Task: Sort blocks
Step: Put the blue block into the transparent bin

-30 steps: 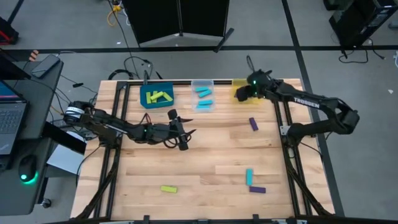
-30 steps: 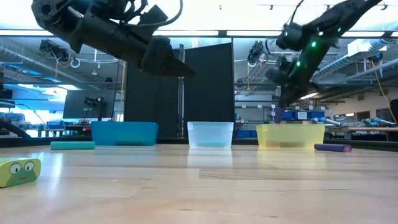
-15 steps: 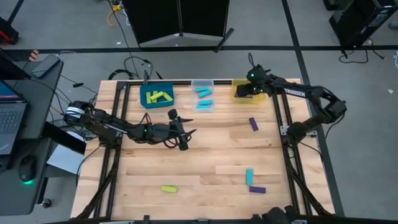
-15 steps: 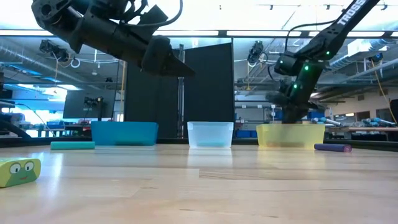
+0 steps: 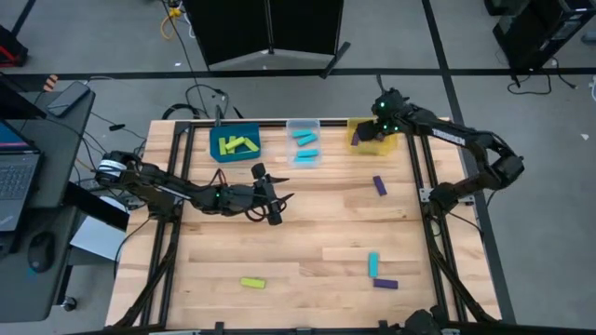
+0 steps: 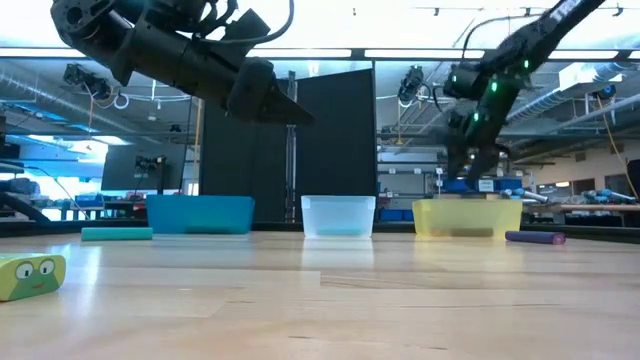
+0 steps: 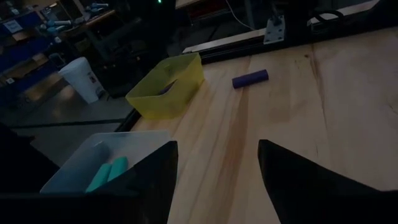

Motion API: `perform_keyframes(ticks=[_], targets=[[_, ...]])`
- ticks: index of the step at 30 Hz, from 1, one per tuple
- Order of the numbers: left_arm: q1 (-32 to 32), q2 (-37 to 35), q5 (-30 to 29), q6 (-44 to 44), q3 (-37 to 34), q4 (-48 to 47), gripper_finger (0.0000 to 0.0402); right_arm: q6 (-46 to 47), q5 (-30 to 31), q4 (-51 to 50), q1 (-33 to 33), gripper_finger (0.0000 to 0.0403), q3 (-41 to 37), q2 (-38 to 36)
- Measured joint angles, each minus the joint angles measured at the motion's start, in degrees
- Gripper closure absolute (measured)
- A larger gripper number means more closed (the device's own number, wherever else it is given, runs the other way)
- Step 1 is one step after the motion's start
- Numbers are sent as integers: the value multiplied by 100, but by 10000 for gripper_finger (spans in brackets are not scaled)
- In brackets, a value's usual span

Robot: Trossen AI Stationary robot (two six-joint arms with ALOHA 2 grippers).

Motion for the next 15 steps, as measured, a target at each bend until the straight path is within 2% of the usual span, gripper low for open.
perform_keyframes(ticks=[4,8,11,15], targets=[[0,0,7,-92,0,-11,172,-126,25,-1070,300,179,530,-419],[0,0,355,-255,0,21,172,204,22,-1928,1120,191,625,-928],[0,2,604,-401,0,78,172,1126,20,-2389,2107,195,366,-1277],[0,2,826,-427,0,220,172,2678,21,-2314,3732,189,-278,-1591]])
